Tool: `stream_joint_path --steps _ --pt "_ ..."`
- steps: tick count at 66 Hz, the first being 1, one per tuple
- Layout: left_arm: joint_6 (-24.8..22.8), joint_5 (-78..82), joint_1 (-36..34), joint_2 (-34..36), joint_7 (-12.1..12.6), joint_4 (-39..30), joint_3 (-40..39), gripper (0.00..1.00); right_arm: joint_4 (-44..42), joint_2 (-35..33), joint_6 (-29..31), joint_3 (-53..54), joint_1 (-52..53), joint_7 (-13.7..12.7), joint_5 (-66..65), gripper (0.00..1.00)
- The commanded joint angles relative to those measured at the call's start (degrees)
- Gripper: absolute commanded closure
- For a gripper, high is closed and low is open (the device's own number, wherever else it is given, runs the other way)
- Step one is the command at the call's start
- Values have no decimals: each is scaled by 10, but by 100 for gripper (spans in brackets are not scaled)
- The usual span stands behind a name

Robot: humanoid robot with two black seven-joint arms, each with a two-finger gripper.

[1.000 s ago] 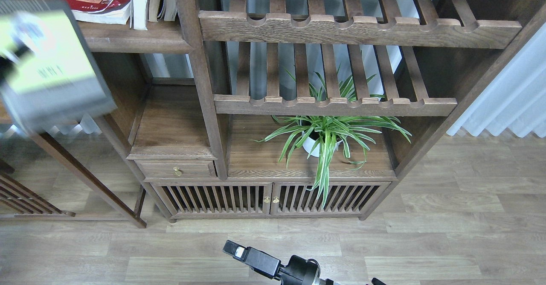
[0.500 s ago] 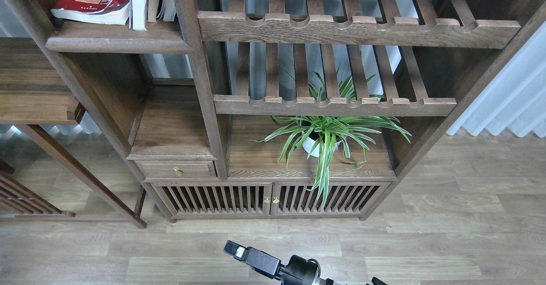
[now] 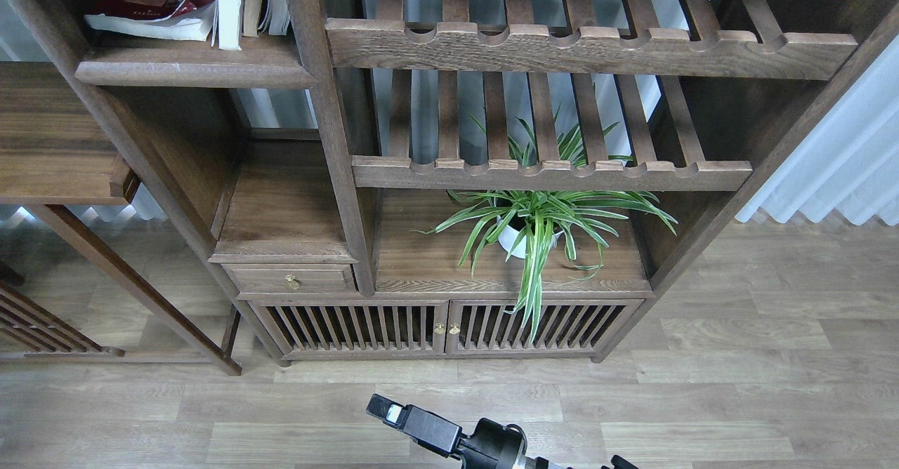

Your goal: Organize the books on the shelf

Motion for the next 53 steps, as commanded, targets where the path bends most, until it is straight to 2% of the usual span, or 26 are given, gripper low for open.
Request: stream_joint_path --steps 1,15,28,35,46,47,53 --pt "0 61 -2 -18 1 -1 -16 98 0 0 0 -1 0 0 0 0" --pt "0 126 -2 -82 -9 4 -32 98 5 0 0 -1 0 0 0 0" --pt "0 165 0 -119 -49 10 -37 97 7 0 0 0 3 1 2 0" --pt "0 167 1 -120 -71 41 -46 96 7 0 0 20 13 4 3 0" --pt "0 166 3 -126 -96 94 -53 96 10 0 0 66 47 36 11 0" --pt "0 168 4 -139 -113 100 -53 97 14 0 0 75 61 52 20 0" --pt "0 182 4 -152 -129 100 -50 97 20 0 0 86 92 75 40 0"
